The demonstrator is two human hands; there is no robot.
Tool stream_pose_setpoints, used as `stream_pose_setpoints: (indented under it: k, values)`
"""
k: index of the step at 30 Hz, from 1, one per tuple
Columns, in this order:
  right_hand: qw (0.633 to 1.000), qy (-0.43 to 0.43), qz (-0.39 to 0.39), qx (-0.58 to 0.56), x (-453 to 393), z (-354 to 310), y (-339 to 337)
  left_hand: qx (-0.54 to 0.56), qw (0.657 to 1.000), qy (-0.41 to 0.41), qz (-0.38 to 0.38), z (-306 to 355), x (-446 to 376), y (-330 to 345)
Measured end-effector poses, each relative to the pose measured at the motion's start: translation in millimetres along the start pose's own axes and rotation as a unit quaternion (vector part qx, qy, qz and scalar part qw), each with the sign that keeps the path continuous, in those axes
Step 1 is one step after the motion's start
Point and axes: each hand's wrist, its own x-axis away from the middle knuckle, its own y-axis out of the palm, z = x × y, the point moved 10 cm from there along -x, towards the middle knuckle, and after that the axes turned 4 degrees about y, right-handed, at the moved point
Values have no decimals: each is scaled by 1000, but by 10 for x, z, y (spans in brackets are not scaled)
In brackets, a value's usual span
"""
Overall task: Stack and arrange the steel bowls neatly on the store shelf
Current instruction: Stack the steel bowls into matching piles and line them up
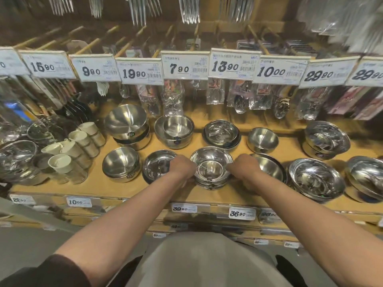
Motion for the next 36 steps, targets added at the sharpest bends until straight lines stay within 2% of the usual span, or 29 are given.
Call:
stream_pose_setpoints:
  k: [6,13,23,27,36]
  values:
    - [999,-10,43,16,-7,27,7,8,1000,7,4,8,-21,1]
    - [998,3,33,-56,33,75,85,-27,998,51,21,83,-32,-48]
    - [997,-36,55,31,116,-71,-36,-216,965,140,55,301,86,-101]
    - [996,-47,71,21,113,-110,-116,-214,964,142,64,314,89,-105]
    - [997,-66,47,0,34,-86,-66,-192,967,141,87,292,83,-128]
